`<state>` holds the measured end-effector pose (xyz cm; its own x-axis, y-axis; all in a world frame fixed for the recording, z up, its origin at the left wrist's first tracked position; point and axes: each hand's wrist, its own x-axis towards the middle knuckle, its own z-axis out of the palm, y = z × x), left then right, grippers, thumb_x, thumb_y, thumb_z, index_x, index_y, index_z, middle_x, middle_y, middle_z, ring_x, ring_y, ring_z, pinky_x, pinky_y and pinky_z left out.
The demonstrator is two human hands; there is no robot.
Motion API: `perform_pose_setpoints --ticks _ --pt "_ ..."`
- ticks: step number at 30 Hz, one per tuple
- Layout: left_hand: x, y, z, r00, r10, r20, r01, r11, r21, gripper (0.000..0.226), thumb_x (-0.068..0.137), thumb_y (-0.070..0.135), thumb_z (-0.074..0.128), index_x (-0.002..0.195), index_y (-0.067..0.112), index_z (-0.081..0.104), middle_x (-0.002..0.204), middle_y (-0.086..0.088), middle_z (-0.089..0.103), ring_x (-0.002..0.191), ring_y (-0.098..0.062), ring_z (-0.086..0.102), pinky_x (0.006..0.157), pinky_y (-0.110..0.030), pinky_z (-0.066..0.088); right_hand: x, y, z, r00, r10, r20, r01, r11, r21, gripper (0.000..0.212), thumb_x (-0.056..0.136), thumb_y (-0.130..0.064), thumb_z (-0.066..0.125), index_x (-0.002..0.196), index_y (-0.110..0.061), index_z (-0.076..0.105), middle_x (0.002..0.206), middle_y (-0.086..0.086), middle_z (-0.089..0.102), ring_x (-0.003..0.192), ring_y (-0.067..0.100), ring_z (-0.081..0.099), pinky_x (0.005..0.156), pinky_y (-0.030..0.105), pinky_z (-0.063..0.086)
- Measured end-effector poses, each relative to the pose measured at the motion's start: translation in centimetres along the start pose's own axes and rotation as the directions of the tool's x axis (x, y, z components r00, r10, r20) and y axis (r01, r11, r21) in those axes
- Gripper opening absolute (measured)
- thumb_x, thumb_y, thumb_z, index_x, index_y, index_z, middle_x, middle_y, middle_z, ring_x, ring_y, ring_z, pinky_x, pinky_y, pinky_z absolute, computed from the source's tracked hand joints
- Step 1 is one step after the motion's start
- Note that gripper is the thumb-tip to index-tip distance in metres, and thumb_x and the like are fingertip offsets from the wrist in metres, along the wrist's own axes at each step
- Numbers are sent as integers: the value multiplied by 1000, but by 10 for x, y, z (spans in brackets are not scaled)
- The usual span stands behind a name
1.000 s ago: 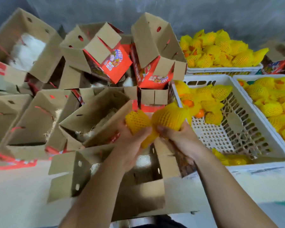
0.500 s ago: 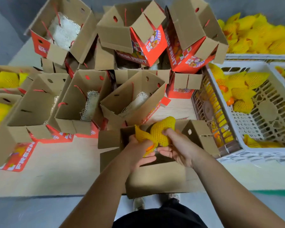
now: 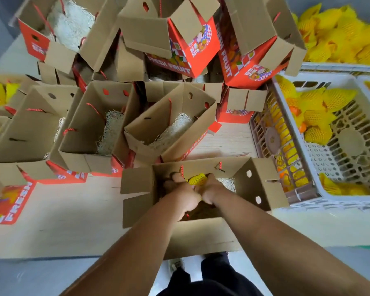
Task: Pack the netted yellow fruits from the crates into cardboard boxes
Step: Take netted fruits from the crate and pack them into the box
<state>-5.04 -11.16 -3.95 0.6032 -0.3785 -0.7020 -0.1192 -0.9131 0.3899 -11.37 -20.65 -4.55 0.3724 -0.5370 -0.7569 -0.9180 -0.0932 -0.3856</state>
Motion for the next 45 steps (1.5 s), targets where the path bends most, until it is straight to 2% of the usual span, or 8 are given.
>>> perform_pose_setpoints --ticks 6,12,17,24,29,34,40,45 --pt "-8 -17 -9 996 56 71 -69 978 196 65 100 24 57 153 6 24 156 -15 33 143 -31 38 118 -38 35 -6 9 -16 995 -56 -80 49 995 -87 64 101 -44 56 150 -12 30 142 14 56 132 33 53 102 33 40" --pt "-33 2 -23 890 437 -134 -457 851 -259 10 99 32 51 100 37 61 102 12 66 98 -11 62 83 -31 49 -45 19 -39 856 -344 -385 412 904 109 10 100 -26 53 96 -24 62 84 -3 67 86 25 66 71 30 43" --pt "-50 82 -4 756 597 -270 -642 595 -483 10 90 36 49 92 37 59 85 15 66 79 -7 63 71 -31 50 -76 25 -90 723 -365 -587 635 686 355 18 103 -10 53 101 -24 64 96 0 71 87 23 69 79 35 59" --pt "-59 202 67 577 783 -233 -803 492 -337 13 99 37 49 93 45 57 93 16 69 90 -5 66 76 -31 51 -73 108 -185 616 -232 -753 662 670 335 19 102 -7 51 108 -19 65 99 -5 73 93 9 69 81 34 53" --pt "-42 285 105 435 880 -191 -895 445 15 14 97 28 56 97 23 69 86 4 72 82 -22 69 68 -39 51 -41 170 -249 667 -165 -727 584 721 372 9 104 -19 54 107 -22 62 101 0 71 92 24 69 83 49 56" --pt "0 331 110 445 880 -167 -604 433 669 24 98 39 45 105 31 66 105 7 70 111 -23 57 92 -40 37 18 190 -294 731 -289 -619 503 840 202 22 102 -18 55 121 -28 55 102 -6 65 77 20 64 66 33 44" --pt "15 335 124 558 821 -121 -352 366 861 33 101 25 40 121 18 64 123 -1 60 128 -26 40 104 -38 18 106 146 -313 722 -647 -246 560 755 -342 81 95 -9 64 162 -26 21 164 3 29 138 37 45 110 49 40" --pt "2 342 126 596 787 -156 -247 365 898 28 103 29 41 122 16 58 128 -6 59 127 -30 43 114 -42 24 158 144 -327 752 -654 -84 540 683 -491 99 89 -28 75 162 -23 9 167 2 11 153 37 15 120 57 28"
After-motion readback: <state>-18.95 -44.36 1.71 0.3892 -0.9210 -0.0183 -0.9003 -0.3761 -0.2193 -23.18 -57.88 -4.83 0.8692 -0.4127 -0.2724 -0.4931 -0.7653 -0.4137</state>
